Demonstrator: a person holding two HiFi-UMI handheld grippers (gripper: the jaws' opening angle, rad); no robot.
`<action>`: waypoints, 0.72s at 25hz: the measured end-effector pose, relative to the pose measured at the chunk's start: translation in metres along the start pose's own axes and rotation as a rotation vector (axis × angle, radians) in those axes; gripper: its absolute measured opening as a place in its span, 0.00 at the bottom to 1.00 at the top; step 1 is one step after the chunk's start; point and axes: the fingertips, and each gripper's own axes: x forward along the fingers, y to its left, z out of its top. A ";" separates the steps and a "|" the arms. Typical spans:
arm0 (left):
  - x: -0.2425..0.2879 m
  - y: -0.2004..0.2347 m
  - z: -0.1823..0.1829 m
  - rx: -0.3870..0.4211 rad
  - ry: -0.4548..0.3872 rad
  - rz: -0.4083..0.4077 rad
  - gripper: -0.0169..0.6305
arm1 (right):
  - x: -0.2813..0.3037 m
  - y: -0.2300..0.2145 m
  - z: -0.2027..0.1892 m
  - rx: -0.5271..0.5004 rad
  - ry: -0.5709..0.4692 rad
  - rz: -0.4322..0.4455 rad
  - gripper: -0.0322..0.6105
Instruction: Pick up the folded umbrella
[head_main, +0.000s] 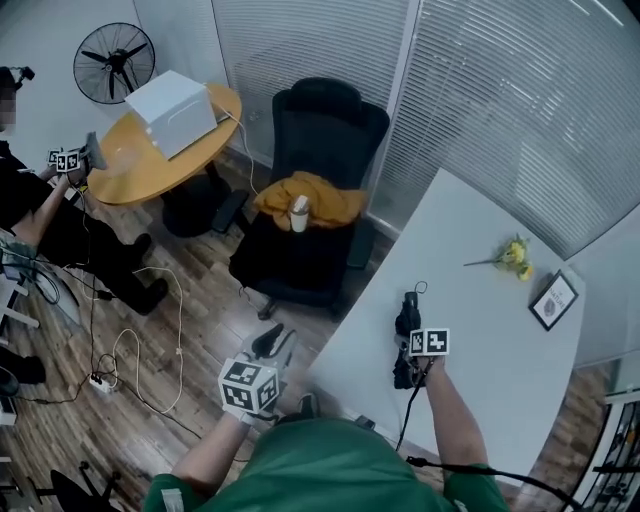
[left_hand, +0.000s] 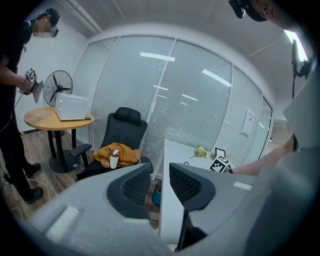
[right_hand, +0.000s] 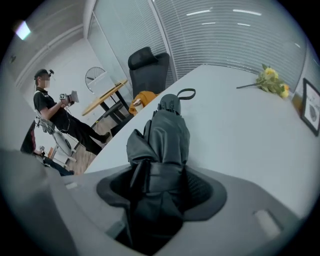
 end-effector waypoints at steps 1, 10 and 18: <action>0.000 -0.002 -0.003 -0.005 0.005 0.000 0.22 | -0.004 -0.001 -0.002 0.020 -0.019 0.008 0.47; 0.011 -0.053 -0.017 -0.012 0.019 -0.052 0.22 | -0.051 -0.014 -0.013 0.103 -0.170 0.041 0.46; 0.030 -0.099 -0.023 0.019 0.033 -0.110 0.22 | -0.104 -0.013 -0.016 0.087 -0.301 0.077 0.46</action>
